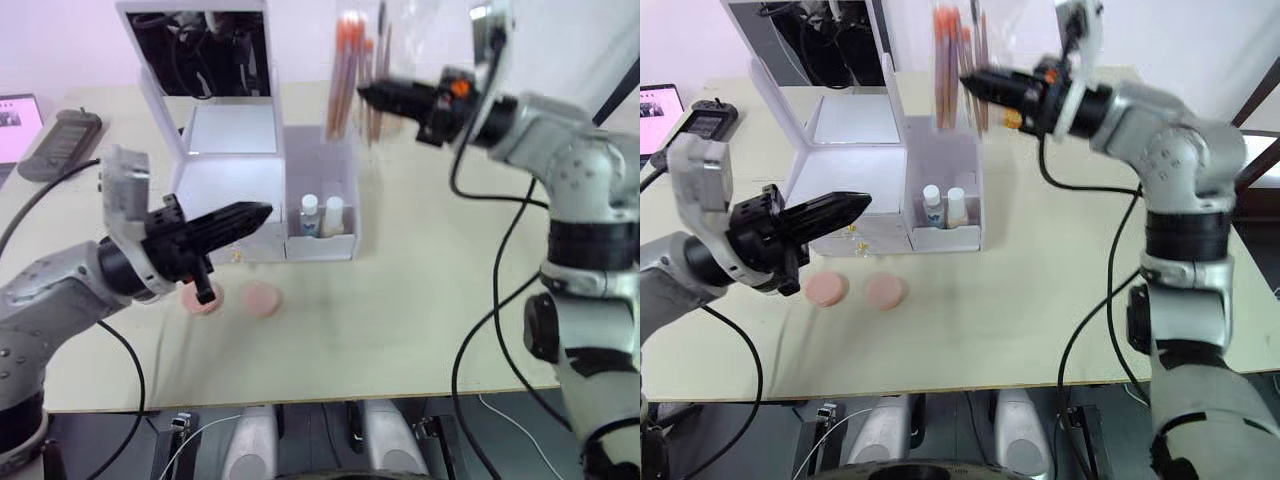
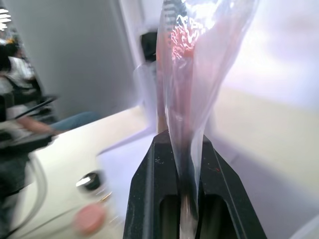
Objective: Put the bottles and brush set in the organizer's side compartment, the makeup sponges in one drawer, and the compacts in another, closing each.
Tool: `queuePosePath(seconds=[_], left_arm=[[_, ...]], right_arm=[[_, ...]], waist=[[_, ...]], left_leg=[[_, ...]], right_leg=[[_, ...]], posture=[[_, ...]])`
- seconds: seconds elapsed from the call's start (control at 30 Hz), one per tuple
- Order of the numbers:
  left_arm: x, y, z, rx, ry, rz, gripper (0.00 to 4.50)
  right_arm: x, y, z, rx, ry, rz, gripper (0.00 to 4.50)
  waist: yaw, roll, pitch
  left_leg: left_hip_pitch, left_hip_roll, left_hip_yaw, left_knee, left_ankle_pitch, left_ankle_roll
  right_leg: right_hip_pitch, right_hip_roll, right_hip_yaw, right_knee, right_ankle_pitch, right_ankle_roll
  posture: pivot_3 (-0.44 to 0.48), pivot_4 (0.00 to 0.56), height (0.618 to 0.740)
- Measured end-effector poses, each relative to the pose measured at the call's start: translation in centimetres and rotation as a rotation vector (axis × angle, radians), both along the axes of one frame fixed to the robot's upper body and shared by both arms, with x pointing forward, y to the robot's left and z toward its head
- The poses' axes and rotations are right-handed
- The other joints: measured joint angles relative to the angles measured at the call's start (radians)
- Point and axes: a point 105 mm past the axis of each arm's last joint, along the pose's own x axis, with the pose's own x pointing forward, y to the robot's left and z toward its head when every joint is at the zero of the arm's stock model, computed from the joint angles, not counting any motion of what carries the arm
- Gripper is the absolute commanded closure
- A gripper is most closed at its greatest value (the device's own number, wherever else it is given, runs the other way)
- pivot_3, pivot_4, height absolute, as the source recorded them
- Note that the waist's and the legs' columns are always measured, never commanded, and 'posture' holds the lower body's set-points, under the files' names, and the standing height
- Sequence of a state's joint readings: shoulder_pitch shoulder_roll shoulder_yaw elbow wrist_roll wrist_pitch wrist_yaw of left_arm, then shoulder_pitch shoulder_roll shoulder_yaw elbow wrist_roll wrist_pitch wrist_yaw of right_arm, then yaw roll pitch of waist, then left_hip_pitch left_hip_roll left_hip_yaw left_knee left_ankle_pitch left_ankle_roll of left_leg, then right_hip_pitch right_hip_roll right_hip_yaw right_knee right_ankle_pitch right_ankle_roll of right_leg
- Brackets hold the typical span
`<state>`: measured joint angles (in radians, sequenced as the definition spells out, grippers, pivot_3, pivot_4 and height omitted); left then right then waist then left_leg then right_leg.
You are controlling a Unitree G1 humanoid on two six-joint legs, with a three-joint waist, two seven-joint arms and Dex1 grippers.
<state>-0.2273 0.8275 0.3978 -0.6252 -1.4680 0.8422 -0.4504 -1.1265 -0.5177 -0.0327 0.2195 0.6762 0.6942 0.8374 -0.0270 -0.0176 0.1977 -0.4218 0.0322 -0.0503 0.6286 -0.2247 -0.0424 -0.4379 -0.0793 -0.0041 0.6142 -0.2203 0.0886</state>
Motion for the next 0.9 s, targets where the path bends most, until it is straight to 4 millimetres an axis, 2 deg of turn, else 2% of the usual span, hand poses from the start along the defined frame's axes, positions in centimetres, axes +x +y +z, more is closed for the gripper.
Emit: queuePosePath(seconds=[0.1,0.3,0.53,0.73,0.9], left_arm=[[-0.8,0.2,-0.6,0.000,0.040,-0.030,4.50],[-0.7,1.1,-0.9,0.007,0.038,0.025,4.50],[-0.6,1.6,-1.5,0.017,0.047,0.067,4.50],[-0.9,1.9,-1.9,0.054,0.050,0.091,4.50],[-1.0,2.0,-2.2,0.066,0.061,0.091,4.50]], right_arm=[[2.8,1.4,-1.4,-0.037,-0.056,-0.003,4.43],[4.9,2.1,-3.7,-0.117,-0.063,0.060,4.43],[5.3,2.6,-6.6,-0.161,0.017,0.121,4.43],[5.4,3.3,-8.6,-0.195,0.012,0.121,4.43],[5.1,4.4,-9.1,-0.164,0.025,0.162,4.43]], waist=[[-0.010,0.001,0.001],[-0.008,0.002,0.002],[-0.017,0.003,0.003],[-0.018,0.003,0.003],[-0.018,0.003,0.003]], left_leg=[[-0.001,0.000,0.000,-0.001,0.000,0.000],[-0.004,0.000,0.000,0.000,0.000,0.000],[-0.003,0.000,0.000,0.000,0.001,-0.001],[-0.001,0.000,-0.001,0.000,0.002,-0.004],[0.000,0.000,-0.001,0.000,0.003,-0.006]], right_leg=[[-0.001,0.000,0.000,0.000,0.000,0.001],[-0.002,0.000,0.000,0.000,0.001,0.003],[-0.002,0.000,0.000,0.003,0.000,0.003],[-0.002,0.000,0.001,0.006,0.000,0.002],[-0.002,0.000,0.001,0.008,0.000,0.002]], posture=[[0.000,0.150,0.740],[0.000,0.150,0.740],[0.000,0.150,0.740],[0.000,0.150,0.740],[0.000,0.150,0.740]])
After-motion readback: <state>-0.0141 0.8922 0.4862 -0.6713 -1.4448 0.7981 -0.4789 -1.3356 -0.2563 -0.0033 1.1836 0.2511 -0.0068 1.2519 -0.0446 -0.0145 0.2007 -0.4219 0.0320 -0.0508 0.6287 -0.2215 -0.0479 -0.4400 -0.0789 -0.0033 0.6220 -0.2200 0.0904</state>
